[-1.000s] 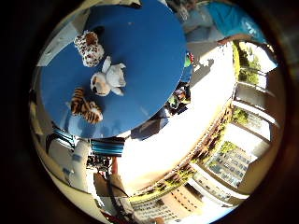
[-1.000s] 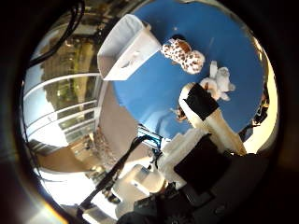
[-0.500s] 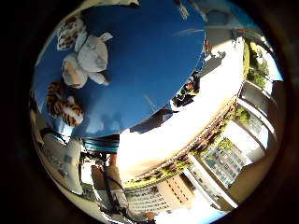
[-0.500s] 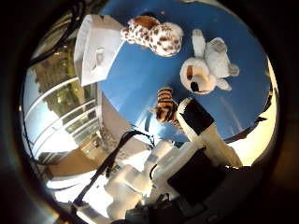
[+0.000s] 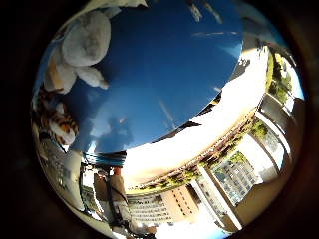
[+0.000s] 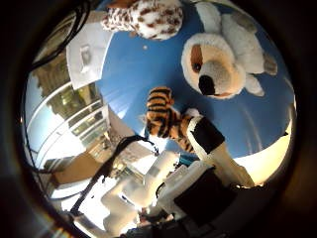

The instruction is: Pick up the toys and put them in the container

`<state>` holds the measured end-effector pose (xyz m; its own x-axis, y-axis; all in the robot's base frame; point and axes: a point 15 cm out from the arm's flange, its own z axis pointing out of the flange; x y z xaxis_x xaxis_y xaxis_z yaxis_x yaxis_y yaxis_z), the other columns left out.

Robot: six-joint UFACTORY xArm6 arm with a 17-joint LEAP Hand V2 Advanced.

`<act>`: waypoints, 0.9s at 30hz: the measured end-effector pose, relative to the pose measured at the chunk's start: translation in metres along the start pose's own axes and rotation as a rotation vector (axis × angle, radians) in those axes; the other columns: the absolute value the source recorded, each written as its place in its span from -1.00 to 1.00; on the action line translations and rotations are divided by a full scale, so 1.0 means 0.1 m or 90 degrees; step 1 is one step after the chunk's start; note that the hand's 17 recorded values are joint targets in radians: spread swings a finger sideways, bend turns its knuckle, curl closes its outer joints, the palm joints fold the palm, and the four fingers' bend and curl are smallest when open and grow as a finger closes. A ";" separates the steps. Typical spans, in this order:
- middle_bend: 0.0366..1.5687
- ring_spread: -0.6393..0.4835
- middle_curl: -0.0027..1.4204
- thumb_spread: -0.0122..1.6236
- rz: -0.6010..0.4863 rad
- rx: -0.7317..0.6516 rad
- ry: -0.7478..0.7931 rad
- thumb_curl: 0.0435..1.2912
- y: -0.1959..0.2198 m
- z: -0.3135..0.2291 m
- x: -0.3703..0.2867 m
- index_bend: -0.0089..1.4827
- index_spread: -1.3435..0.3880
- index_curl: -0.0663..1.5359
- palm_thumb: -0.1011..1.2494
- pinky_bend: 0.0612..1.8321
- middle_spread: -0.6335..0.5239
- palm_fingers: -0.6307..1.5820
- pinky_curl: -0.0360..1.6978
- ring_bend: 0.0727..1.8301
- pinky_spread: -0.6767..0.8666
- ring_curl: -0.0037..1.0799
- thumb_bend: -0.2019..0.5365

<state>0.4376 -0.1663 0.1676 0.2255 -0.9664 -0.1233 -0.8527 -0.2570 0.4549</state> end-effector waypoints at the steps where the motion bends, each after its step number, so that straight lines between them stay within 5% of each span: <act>1: -0.84 0.55 -0.59 0.44 -0.010 -0.013 0.006 -0.46 -0.04 0.09 -0.09 -0.75 0.20 -0.57 0.11 -0.63 0.14 -0.40 -0.66 -0.77 0.36 -0.37 -0.53; 14: -0.83 0.55 -0.59 0.38 -0.012 -0.061 0.095 -0.45 -0.20 0.36 0.01 -0.73 0.26 -0.54 0.20 -0.66 0.12 -0.38 -0.66 -0.79 0.36 -0.39 -0.50; 20: -0.80 0.50 -0.58 0.33 -0.014 -0.091 0.166 -0.40 -0.20 0.32 0.11 -0.70 0.27 -0.52 0.35 -0.68 0.04 -0.19 -0.67 -0.74 0.32 -0.38 -0.49; 23: -0.61 0.39 -0.48 0.30 -0.015 -0.090 0.171 -0.37 -0.19 0.29 0.10 -0.80 0.23 -0.53 0.42 -0.69 -0.07 0.11 -0.69 -0.49 0.22 -0.26 -0.51; 27: -0.30 0.28 -0.31 0.28 -0.017 -0.086 0.173 -0.34 -0.18 0.25 0.10 -0.89 0.12 -0.62 0.47 -0.64 -0.18 0.18 -0.65 -0.09 0.17 0.02 -0.50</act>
<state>0.4432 -0.1709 0.1357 0.3799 -0.9200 0.0960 -0.7786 -0.2620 0.5703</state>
